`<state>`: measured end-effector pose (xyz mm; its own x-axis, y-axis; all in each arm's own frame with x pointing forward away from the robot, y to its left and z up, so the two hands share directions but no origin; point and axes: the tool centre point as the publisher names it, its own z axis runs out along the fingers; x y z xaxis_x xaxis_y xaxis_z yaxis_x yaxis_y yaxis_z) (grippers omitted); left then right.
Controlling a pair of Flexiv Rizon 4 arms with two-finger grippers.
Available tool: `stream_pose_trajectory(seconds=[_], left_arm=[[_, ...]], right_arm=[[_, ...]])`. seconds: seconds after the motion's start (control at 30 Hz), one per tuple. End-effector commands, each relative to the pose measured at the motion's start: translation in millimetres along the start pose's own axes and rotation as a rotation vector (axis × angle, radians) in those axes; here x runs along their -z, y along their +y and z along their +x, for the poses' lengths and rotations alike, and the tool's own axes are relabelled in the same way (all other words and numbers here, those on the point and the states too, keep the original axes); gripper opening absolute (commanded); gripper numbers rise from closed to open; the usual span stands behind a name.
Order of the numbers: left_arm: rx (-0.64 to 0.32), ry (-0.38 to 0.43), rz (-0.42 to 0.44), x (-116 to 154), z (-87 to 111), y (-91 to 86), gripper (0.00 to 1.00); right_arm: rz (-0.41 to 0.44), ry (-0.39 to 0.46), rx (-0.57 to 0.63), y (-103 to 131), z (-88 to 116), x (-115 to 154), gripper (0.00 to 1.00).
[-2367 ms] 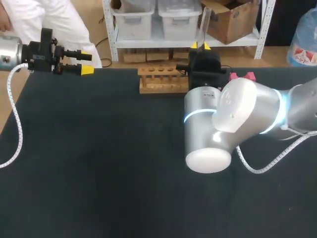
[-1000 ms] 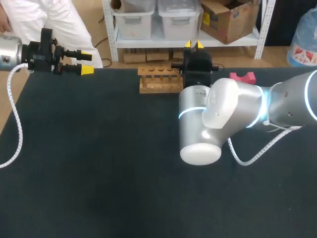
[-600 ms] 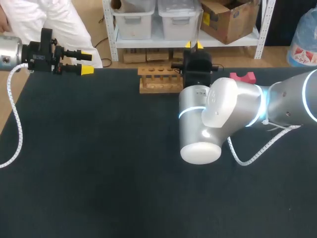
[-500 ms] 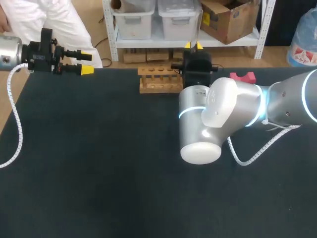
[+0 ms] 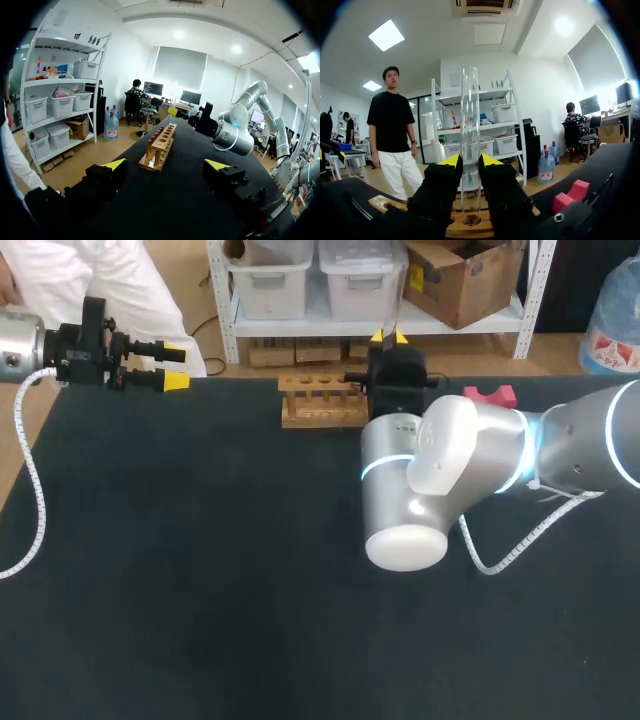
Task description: Grasp the test tube, adjust it, and insert it.
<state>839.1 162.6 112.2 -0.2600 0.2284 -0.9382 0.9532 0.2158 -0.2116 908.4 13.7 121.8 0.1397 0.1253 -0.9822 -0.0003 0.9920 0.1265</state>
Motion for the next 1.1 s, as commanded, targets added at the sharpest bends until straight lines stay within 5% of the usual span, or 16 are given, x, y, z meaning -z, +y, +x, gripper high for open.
stream_pose_trajectory(seconds=[0.03, 1.1], left_arm=[[-0.001, -0.001, 0.001, 0.0, 0.6, 0.6, 1.0], [-0.001, -0.001, 0.001, 0.0, 0.6, 0.6, 1.0]], right_arm=[[-0.19, 0.006, -0.004, -2.0, 3.1, -1.0, 0.0], [-0.2, 0.071, -0.027, -2.8, 26.7, 6.2, 0.0]])
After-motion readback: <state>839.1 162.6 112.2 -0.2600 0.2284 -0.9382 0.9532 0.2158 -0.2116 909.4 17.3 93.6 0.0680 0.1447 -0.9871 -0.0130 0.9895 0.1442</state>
